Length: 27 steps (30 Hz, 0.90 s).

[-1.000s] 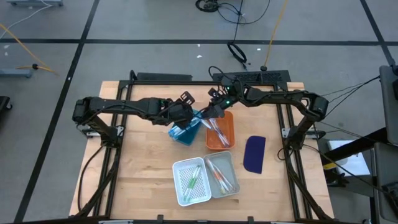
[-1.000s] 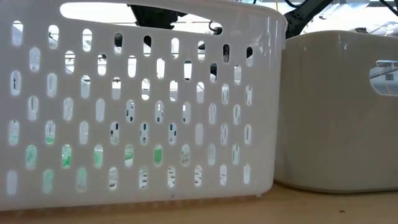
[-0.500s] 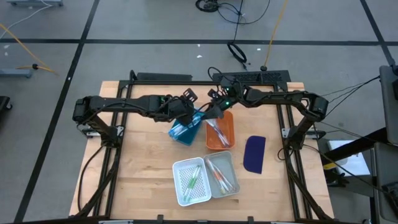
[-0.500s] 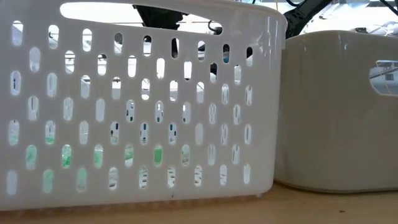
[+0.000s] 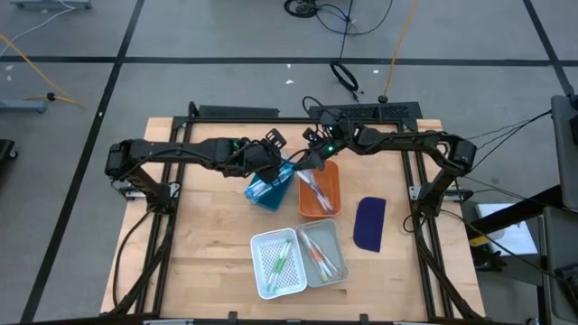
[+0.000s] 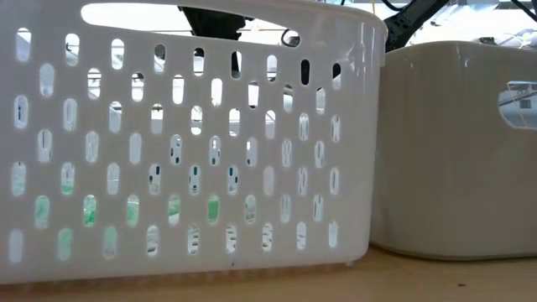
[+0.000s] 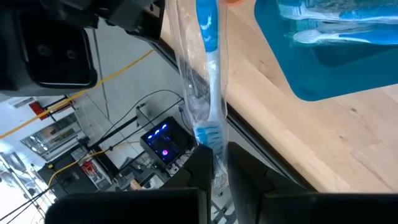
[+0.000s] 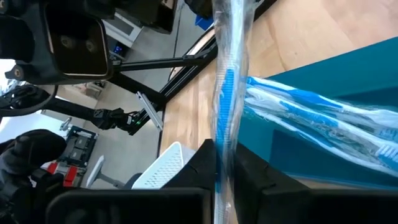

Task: Pick & Place Toothbrushes
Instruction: Put the blue toothbrush into the blue bin

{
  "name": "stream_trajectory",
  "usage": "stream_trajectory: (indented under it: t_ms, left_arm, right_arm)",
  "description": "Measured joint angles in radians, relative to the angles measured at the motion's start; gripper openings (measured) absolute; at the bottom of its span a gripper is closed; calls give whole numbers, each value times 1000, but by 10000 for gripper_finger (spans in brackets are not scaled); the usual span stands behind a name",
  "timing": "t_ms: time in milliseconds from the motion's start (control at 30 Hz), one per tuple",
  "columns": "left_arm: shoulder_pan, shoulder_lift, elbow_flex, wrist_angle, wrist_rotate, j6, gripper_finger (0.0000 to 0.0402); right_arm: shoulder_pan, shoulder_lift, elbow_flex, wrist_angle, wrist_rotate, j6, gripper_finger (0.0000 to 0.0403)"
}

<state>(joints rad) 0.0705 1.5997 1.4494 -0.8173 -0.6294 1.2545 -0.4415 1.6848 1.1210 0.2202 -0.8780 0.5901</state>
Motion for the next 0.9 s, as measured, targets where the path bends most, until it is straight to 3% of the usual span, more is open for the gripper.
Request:
stream_trajectory:
  t_ms: [333, 600, 900]
  left_arm:
    - [0, 0, 0, 7, -2, -10, 31]
    - [3, 0, 0, 103, -47, -32, 35]
    - [17, 0, 0, 108, -51, -119, 121]
  right_arm:
    - [-11, 0, 0, 0, -8, -7, 13]
    - [-11, -1, 0, -10, -8, -26, 13]
    - [-9, -2, 0, -12, -16, -31, 13]
